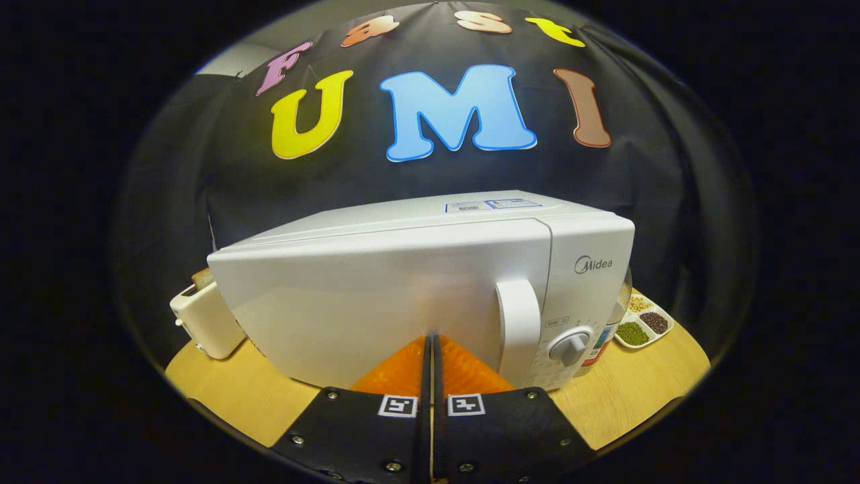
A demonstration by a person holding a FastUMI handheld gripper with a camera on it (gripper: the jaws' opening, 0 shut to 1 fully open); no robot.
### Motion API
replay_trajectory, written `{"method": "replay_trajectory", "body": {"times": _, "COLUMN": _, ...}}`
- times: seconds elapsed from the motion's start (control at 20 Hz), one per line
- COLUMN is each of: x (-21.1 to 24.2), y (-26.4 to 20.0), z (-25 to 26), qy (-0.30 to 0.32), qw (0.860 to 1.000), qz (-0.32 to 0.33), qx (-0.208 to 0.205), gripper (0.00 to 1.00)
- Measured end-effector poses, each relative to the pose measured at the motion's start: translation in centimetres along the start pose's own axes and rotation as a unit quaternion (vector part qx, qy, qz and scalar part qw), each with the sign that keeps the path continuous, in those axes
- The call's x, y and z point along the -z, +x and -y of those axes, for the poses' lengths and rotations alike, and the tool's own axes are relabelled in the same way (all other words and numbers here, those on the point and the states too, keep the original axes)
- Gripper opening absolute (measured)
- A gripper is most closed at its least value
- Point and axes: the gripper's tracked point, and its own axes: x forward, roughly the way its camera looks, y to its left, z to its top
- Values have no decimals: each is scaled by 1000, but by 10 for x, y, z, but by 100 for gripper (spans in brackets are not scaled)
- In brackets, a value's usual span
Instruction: Open the microwave, put the food inside, and close the microwave door.
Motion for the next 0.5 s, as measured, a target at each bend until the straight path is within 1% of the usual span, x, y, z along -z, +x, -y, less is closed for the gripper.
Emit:
{"method": "replay_trajectory", "body": {"times": 0.2, "x": -14, "y": -27, "z": -9, "qy": -21, "qw": 1000, "qz": 23, "qx": -1, "gripper": 2}}
{"method": "replay_trajectory", "body": {"times": 0.5, "x": -38, "y": -92, "z": -19, "qy": -31, "qw": 997, "qz": 67, "qx": 11, "gripper": 2}}
